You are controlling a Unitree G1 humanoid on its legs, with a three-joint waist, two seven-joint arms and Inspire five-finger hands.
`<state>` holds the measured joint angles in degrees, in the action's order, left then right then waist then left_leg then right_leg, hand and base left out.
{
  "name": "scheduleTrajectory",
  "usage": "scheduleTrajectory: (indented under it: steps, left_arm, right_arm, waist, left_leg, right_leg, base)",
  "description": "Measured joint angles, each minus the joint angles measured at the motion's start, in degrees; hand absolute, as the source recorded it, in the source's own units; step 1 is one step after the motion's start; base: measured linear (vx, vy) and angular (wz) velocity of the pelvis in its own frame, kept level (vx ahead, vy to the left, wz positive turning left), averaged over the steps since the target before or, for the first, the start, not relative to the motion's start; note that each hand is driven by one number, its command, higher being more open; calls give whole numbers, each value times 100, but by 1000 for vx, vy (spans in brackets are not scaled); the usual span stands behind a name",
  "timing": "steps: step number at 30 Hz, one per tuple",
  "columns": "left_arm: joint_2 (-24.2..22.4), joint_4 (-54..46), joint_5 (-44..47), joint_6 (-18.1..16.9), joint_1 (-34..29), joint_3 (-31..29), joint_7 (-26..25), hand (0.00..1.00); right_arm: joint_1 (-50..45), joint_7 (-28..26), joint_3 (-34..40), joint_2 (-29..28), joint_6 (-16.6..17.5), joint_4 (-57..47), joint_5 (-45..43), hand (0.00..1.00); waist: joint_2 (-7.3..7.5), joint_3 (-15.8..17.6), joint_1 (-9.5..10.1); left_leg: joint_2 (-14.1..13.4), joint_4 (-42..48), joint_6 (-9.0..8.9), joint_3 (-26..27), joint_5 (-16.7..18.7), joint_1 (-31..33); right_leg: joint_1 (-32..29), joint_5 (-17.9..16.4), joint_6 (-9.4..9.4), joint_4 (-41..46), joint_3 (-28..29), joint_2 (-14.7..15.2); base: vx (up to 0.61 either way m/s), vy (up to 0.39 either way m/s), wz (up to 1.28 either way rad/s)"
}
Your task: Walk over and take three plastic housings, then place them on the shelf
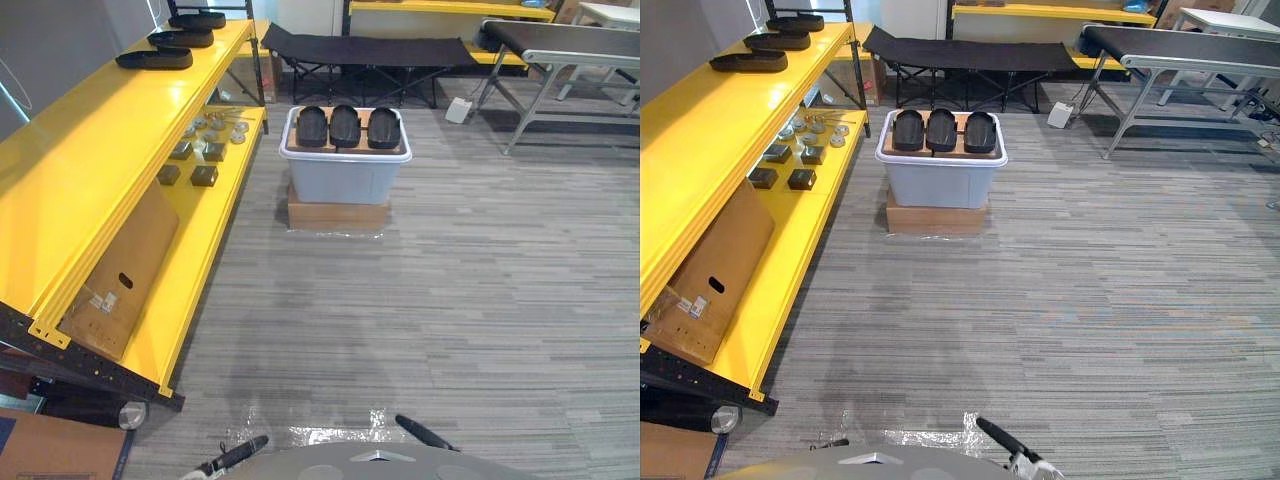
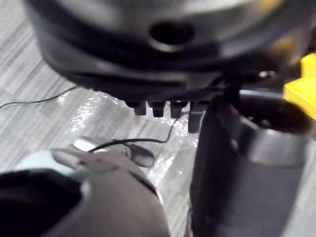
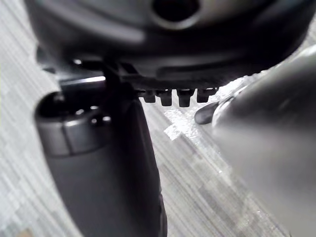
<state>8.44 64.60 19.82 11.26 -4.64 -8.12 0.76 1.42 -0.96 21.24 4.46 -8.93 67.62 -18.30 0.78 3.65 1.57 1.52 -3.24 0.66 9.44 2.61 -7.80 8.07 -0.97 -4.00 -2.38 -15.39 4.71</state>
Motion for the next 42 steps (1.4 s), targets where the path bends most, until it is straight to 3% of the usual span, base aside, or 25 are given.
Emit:
scheduleTrajectory:
  steps: [4,14,24,29,42]
  left_arm:
    - [-35,-505,37,-334,271,480,27,100]
    - [-140,-717,546,-529,457,550,214,100]
    - [-143,-651,1200,-882,252,471,361,100]
    - [-152,-463,1171,-888,188,365,398,100]
    - [-225,-198,1046,-784,-46,226,360,100]
  right_arm:
    - [513,6,-637,8,444,-393,-16,100]
    - [692,-193,-1054,167,450,-533,-66,100]
    - [535,193,-586,184,483,-453,-33,100]
    - [381,251,-345,186,594,-449,-107,100]
    - [154,159,-257,7,502,-215,-3,100]
  waist:
    - [-45,53,-1]
    - [23,140,-29]
    - [-65,180,-30]
    - [-67,177,-34]
    - [-35,98,-27]
  left_leg:
    - [7,1,-19,16,-9,55]
    - [8,-4,-52,94,10,54]
    - [7,36,-63,39,18,53]
    - [7,74,-44,33,5,41]
    - [25,-150,32,-41,-176,-93]
  right_leg:
    - [-71,22,-33,-5,3,7]
    - [-97,23,-32,-10,27,10]
    - [-74,25,-35,16,-12,20]
    - [-52,25,-34,44,-18,27]
    - [24,35,-37,40,-135,22]
  base:
    - [-31,-5,-2]
    - [-6,-6,-3]
    - [-10,-5,1]
    - [0,0,0]
    - [-11,-4,3]
